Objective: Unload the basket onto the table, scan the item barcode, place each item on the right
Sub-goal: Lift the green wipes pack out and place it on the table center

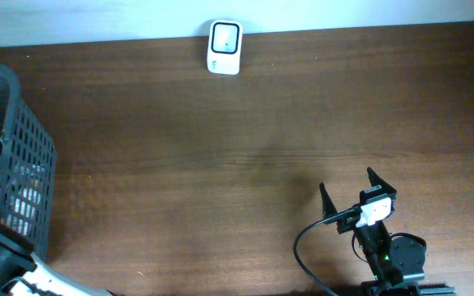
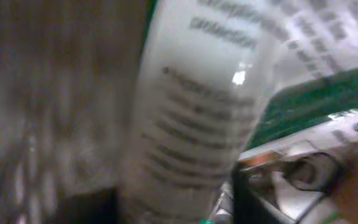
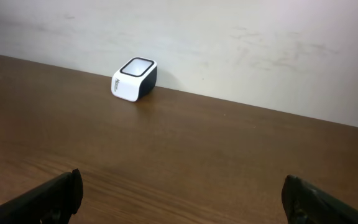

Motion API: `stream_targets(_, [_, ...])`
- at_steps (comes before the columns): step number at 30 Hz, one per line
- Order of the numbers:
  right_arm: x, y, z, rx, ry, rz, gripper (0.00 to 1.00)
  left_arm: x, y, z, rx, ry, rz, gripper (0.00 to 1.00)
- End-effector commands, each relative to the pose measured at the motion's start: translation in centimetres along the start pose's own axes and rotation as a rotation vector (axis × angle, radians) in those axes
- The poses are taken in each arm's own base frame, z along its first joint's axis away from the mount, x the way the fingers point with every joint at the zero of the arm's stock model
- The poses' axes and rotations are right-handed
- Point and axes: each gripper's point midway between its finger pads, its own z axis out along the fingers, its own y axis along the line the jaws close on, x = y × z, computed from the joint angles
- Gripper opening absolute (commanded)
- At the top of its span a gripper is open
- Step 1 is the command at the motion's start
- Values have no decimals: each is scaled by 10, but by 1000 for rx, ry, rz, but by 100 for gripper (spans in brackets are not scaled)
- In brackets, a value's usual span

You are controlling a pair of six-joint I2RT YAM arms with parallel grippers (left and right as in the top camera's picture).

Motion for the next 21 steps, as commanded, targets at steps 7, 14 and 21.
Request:
stream_targets(7, [1, 1, 0, -1, 0, 4, 98, -42, -4, -77, -26, -125, -126, 0])
stream_targets(14, [1, 1, 0, -1, 0, 4, 98, -100, -24, -260, -188, -521, -112, 0])
stream_targets(21, [1, 1, 0, -1, 0, 4, 98, -82, -53, -400, -217, -880, -242, 0])
